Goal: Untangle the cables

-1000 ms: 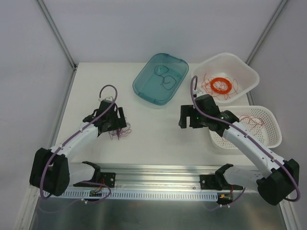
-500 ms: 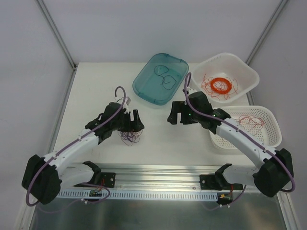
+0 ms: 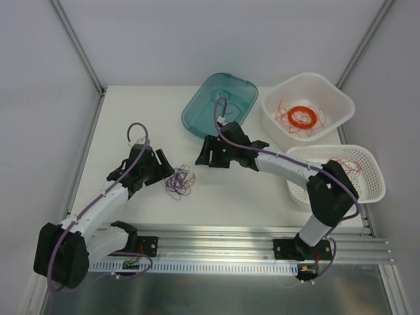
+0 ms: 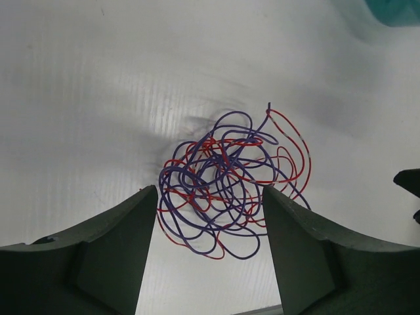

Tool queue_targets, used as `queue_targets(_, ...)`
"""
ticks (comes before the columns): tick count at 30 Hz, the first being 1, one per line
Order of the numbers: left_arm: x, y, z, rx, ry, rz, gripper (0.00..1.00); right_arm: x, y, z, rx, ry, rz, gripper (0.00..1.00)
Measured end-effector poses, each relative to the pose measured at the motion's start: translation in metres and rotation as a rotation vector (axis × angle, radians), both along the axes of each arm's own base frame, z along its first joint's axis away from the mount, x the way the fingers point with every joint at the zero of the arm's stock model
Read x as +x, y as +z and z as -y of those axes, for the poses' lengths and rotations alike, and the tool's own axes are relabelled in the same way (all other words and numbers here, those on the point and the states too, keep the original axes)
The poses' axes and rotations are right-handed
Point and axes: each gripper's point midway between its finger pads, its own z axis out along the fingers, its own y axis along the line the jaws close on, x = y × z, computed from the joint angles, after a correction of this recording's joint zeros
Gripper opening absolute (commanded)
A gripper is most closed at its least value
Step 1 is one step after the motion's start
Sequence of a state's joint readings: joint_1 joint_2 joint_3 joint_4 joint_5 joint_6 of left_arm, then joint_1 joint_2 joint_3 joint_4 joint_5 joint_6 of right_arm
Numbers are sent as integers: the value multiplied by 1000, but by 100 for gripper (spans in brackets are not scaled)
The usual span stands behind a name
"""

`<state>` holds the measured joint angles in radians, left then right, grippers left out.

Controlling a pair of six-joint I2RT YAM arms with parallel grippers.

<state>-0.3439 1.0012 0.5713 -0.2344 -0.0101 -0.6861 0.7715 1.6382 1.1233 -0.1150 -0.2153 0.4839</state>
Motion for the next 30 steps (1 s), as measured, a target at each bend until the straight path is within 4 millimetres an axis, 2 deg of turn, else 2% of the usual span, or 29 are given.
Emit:
queue_targets(1,0,-5,-1,2,4,-18,64,3,0,-7,13,-2,-4,59)
queue_targets(3,-1,-11,1,3,-3,-43,64,11,2,-21,42,-11,-16,51)
queue_targets(6,-4,-15,6,-14,-27,-68,64,20,1,-37,77,-26,-33,49)
queue_targets(10,-5,-19,12,-32,-49,-87,64,23,-12,-53,84,-28,-76,44)
queue_targets(15,-4,-20,17,-51,-66,-93,64,13,-39,-61,58,-27,-145,36)
queue_targets(16,-3,-21,18,-52,-68,-93,64,12,-45,-62,53,-25,-159,31)
queue_targets(20,0,-28,19,-52,-69,-107,64,10,-58,-64,40,-22,-192,22)
queue_targets(24,2,-38,20,-49,-61,-134,64,10,-59,-67,50,-15,-198,1)
queue_targets(30,4,-57,18,-31,-25,-188,60,8,-54,-69,61,11,-189,1)
